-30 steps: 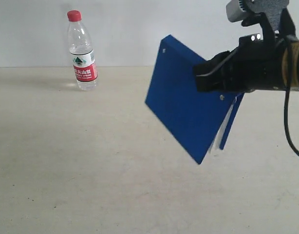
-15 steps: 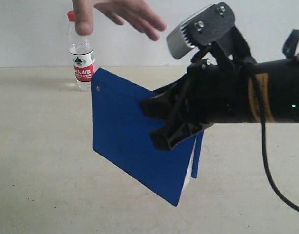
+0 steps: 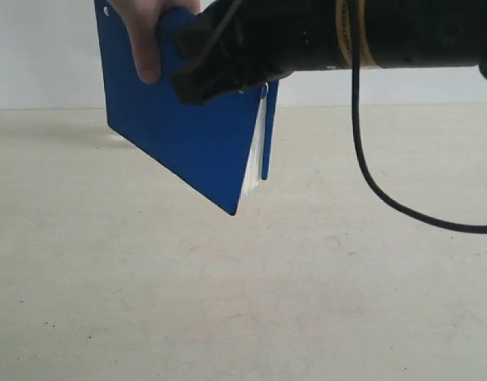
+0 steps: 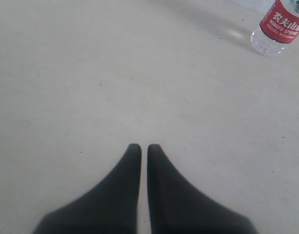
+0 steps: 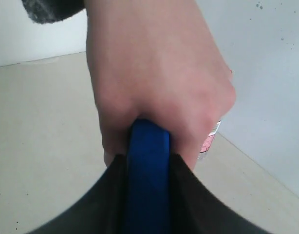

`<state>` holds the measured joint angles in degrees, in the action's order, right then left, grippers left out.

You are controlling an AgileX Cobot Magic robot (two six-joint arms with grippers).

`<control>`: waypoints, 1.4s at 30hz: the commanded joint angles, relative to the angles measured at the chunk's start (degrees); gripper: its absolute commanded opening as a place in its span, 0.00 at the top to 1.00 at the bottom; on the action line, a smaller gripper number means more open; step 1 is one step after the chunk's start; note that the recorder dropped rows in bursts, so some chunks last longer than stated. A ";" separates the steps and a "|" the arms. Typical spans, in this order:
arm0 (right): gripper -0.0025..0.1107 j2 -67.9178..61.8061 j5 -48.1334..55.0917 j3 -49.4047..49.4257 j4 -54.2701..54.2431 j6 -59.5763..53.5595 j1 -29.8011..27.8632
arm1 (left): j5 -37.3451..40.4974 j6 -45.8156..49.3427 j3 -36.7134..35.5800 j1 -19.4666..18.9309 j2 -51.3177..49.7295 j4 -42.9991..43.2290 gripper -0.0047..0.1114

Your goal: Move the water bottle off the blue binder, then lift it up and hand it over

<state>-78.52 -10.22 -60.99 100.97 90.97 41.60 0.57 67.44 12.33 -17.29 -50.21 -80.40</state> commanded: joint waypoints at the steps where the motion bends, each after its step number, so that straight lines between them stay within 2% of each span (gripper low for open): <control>1: 0.98 0.65 1.75 -1.43 -1.02 -0.03 0.22 | 0.01 -0.61 -0.35 -0.09 0.46 0.14 0.92; 3: 0.97 0.65 4.10 -1.43 -1.02 0.16 0.22 | 0.01 -0.61 -0.35 -0.09 0.46 0.14 0.92; 5: 0.91 0.65 5.63 -1.43 -1.02 0.16 0.22 | 0.01 -0.61 -0.35 -0.09 0.46 0.14 0.92; 10: 0.53 0.65 5.62 -1.43 -1.02 4.91 0.22 | 0.92 -0.61 -0.35 -0.09 0.46 0.14 0.92; 11: 0.48 0.65 5.64 -1.43 -1.02 5.71 0.22 | 0.97 -0.61 -0.35 -0.09 0.46 0.14 0.92; 13: 0.44 0.65 5.64 -1.43 -1.02 6.82 0.22 | 1.35 -0.61 -0.35 -0.09 0.46 0.14 0.92; 18: 0.44 2.68 6.69 -1.43 -1.02 5.97 0.22 | 1.26 -0.61 -0.35 -0.09 0.46 1.00 0.92; 22: 0.45 10.50 14.13 -1.43 -1.02 3.88 0.22 | 0.04 -0.61 -0.35 -0.09 0.46 0.82 0.92; 23: 0.47 13.38 15.83 -1.43 -1.02 4.14 0.22 | -0.06 -0.74 -0.35 -0.09 0.46 0.22 0.92; 25: 0.59 19.43 19.41 -1.15 -3.95 3.91 0.22 | -0.19 -2.33 -0.35 -0.09 0.46 -2.29 0.92; 28: 0.95 28.24 21.93 1.67 -12.88 -1.82 0.22 | -0.57 -2.34 -0.24 -0.09 0.60 -2.68 0.92; 32: 0.97 41.25 28.06 8.18 -31.70 -15.66 0.22 | -1.22 -2.34 -0.24 -0.09 3.53 -2.68 0.92; 36: 0.97 54.59 47.08 13.08 -60.43 -36.84 0.22 | -2.99 -0.12 0.62 -0.09 12.04 -0.47 0.92; 38: 0.97 58.28 52.24 17.32 -69.96 -46.04 0.22 | -1.65 0.08 1.12 -0.09 17.20 1.14 0.92; 40: 0.97 60.08 48.28 23.89 -75.29 -49.58 0.22 | 3.01 1.22 1.28 -0.09 23.64 3.78 0.92; 42: 0.97 59.73 35.16 32.77 -75.07 -49.35 0.22 | 8.66 1.82 1.28 -0.09 29.72 8.17 0.92</control>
<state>-18.83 34.86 -36.88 30.38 45.62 41.71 2.27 67.95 13.28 -17.29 -27.20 -77.66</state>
